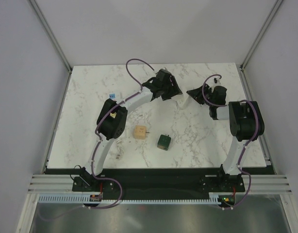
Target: Pull the plug off the socket
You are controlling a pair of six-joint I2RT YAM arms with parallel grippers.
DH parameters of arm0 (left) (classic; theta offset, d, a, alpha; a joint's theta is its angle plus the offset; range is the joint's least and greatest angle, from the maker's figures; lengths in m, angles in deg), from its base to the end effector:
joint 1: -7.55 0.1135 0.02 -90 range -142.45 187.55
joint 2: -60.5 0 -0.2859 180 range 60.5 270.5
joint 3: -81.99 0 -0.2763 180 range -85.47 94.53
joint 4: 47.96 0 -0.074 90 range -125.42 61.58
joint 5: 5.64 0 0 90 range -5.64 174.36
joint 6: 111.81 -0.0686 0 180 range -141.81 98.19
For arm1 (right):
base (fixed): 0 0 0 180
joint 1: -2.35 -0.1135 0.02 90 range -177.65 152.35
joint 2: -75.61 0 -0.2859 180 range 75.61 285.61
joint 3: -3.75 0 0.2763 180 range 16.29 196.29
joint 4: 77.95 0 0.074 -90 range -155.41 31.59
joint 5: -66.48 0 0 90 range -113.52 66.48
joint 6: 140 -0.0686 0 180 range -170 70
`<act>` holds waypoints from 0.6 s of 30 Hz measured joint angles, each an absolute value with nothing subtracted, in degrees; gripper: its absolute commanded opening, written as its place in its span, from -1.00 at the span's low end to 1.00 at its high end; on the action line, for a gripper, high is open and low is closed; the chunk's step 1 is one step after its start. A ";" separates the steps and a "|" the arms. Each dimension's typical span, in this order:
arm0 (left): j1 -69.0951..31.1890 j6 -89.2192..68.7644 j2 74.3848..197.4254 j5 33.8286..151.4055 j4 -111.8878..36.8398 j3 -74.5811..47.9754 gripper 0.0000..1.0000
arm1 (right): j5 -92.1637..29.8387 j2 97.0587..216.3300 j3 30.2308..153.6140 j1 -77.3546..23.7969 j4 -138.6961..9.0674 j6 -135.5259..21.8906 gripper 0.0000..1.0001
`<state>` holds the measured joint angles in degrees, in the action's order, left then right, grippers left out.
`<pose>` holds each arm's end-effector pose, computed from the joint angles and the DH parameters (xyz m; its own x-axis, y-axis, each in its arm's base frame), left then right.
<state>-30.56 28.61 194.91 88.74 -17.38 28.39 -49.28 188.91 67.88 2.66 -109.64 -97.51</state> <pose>0.4728 -0.3775 0.1904 -0.8232 -0.3310 -0.4613 0.0438 0.7731 -0.6328 0.4434 0.0274 0.1262 -0.5050 0.6669 -0.5480 -0.0552 0.6086 0.7915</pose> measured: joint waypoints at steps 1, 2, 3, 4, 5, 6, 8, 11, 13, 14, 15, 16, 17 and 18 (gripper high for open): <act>-30.58 29.20 194.41 88.39 -17.42 27.60 -0.95 | -49.41 188.91 67.88 2.51 -109.48 -97.51 -1.00; -30.63 29.72 193.99 87.91 -17.55 26.88 -0.96 | -49.48 188.91 67.88 2.34 -109.46 -97.51 -1.00; -30.67 30.14 193.71 87.65 -17.60 26.42 -0.95 | -49.48 188.91 67.88 2.16 -109.35 -97.47 -1.00; -30.74 30.73 193.40 87.40 -17.64 25.88 -0.95 | -49.59 188.91 67.88 2.07 -109.22 -97.33 -1.00; -30.78 31.27 193.20 87.23 -17.66 25.53 -0.95 | -49.67 188.91 67.90 2.07 -109.09 -97.29 -1.00; -30.80 31.80 193.18 87.21 -17.66 25.42 -0.96 | -49.74 188.91 67.90 2.07 -109.07 -97.25 -1.00; -30.82 32.65 193.18 87.27 -17.68 25.40 -0.95 | -49.74 188.91 67.97 2.07 -109.05 -97.09 -1.00; -30.85 33.02 193.16 86.99 -17.64 25.40 -0.95 | -49.74 188.91 68.12 2.07 -109.05 -96.92 -1.00; -31.13 32.69 192.96 85.90 -17.22 25.46 -0.95 | -49.87 188.91 68.12 2.07 -108.98 -96.88 -1.00; -31.39 32.26 192.79 85.07 -16.85 25.55 -0.95 | -50.13 188.91 68.14 2.07 -108.94 -96.90 -1.00; -31.68 31.75 192.64 84.24 -16.48 25.66 -0.95 | -50.42 188.91 68.19 2.07 -108.94 -96.92 -1.00; -31.85 31.38 192.42 83.67 -16.04 25.75 -0.96 | -50.70 188.91 68.21 2.07 -108.96 -96.96 -1.00; -31.96 31.05 192.18 83.25 -15.72 25.79 -0.95 | -51.01 188.91 68.30 2.07 -109.00 -97.09 -1.00; -31.96 30.77 192.00 83.16 -15.52 25.79 -0.95 | -51.27 188.91 68.38 2.07 -109.03 -97.16 -1.00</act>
<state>-31.96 30.77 192.00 83.16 -15.52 25.79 -51.27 188.91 68.38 2.07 -109.03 -97.16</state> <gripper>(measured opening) 0.688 0.422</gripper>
